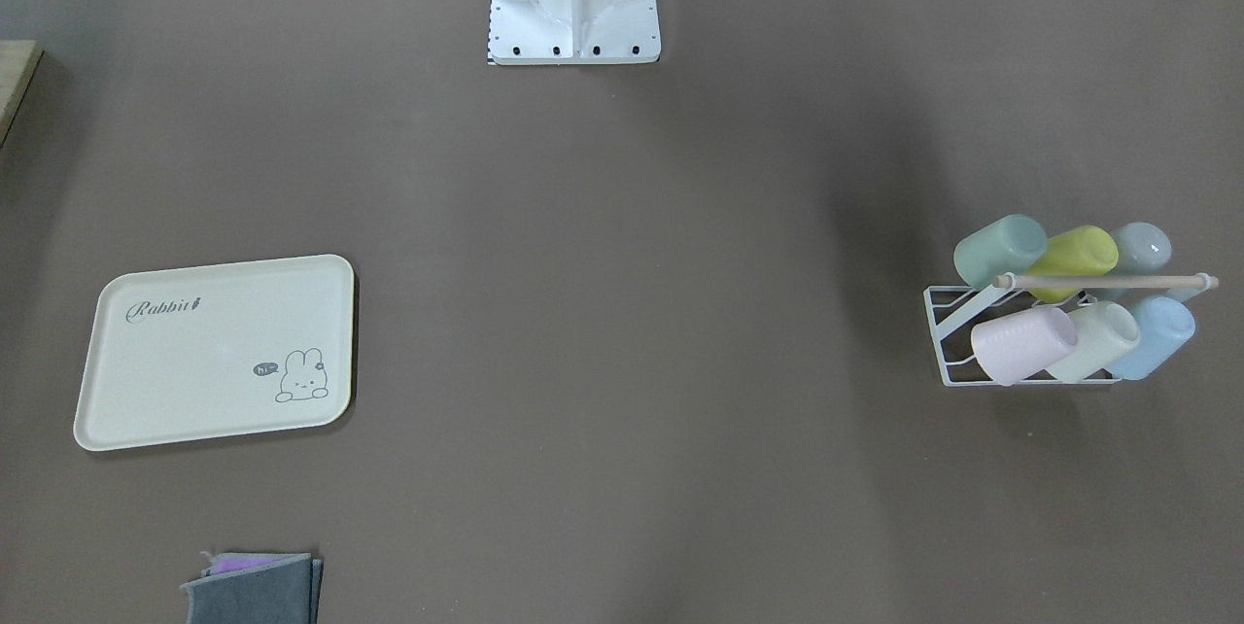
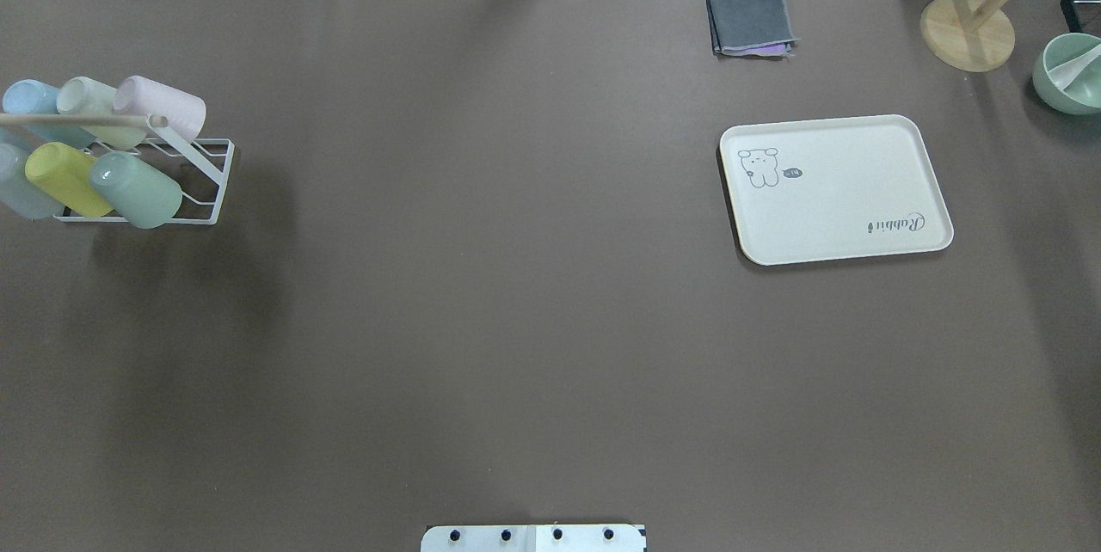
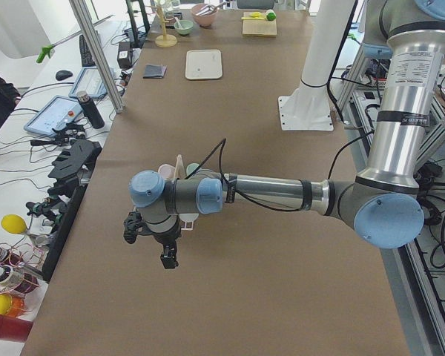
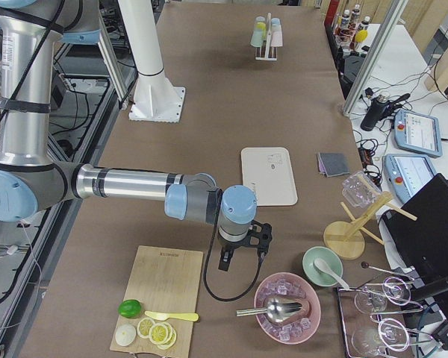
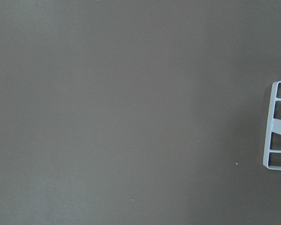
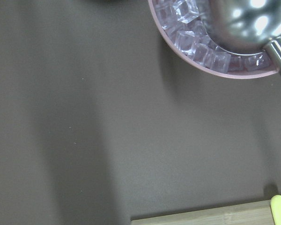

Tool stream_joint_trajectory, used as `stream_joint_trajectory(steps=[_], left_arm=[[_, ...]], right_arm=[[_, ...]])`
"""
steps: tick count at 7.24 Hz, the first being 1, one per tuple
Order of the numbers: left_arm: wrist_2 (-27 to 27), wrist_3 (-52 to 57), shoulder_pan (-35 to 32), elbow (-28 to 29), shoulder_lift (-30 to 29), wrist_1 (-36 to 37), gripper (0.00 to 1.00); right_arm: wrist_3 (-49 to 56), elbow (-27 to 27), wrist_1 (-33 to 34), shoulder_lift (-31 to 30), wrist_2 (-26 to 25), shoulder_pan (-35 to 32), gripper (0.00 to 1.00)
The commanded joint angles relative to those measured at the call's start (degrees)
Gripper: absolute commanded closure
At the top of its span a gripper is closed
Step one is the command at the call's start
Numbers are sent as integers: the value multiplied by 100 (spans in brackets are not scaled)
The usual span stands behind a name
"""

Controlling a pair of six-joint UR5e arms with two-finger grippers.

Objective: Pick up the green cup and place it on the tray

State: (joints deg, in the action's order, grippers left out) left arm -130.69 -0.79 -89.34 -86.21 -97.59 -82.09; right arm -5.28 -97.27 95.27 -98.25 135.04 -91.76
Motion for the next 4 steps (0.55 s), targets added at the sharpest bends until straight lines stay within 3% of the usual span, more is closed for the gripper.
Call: stream_joint_trajectory(steps=[1,4], left_arm=[[9,0,4,7,-32,0,2],[0,-9,4,-10,-41,-9,2]], right_arm=[[-8,6,-9,34,-118,0,0],[-61,67,-9,87,-127,0,0]])
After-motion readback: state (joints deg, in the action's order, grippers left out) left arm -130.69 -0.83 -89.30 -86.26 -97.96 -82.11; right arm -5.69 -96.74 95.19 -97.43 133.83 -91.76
